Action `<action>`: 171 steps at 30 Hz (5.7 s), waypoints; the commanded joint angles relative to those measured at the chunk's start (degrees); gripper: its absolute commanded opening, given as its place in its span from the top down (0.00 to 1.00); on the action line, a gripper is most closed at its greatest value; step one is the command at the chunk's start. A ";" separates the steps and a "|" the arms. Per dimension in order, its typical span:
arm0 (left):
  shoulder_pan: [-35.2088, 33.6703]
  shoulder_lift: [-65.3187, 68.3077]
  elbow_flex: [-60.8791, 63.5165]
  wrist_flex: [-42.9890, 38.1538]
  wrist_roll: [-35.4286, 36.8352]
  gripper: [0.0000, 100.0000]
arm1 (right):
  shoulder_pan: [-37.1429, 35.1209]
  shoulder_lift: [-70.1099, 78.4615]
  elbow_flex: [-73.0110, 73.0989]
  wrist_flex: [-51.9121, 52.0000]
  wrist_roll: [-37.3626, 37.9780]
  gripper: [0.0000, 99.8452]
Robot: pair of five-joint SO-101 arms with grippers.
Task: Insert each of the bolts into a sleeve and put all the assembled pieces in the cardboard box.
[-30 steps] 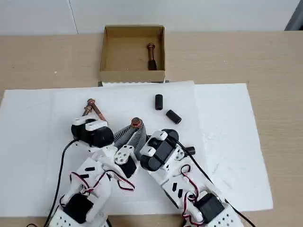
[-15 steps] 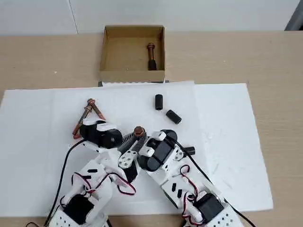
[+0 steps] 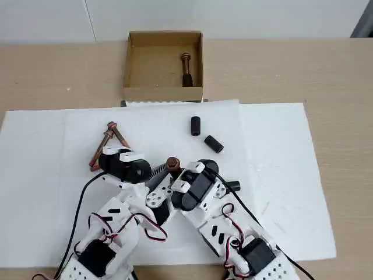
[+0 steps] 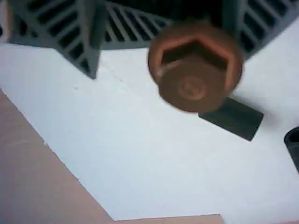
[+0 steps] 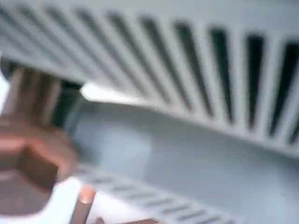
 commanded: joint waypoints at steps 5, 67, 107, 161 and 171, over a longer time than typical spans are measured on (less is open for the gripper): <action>-3.16 -0.35 -1.71 0.09 -6.86 0.82 | -0.31 -0.84 -4.13 -1.19 0.44 1.00; -29.63 -0.35 3.74 4.66 -27.25 0.99 | 24.04 103.16 -101.98 3.30 -11.08 1.00; -29.98 -0.26 3.74 7.38 -27.52 0.99 | 22.90 161.10 -174.95 23.96 -3.78 0.87; -29.98 -0.26 3.74 8.18 -27.52 0.99 | 23.08 132.97 -131.16 61.14 18.11 0.87; -29.98 -0.26 3.74 8.18 -27.52 0.99 | 23.34 140.44 -131.16 60.00 18.20 0.87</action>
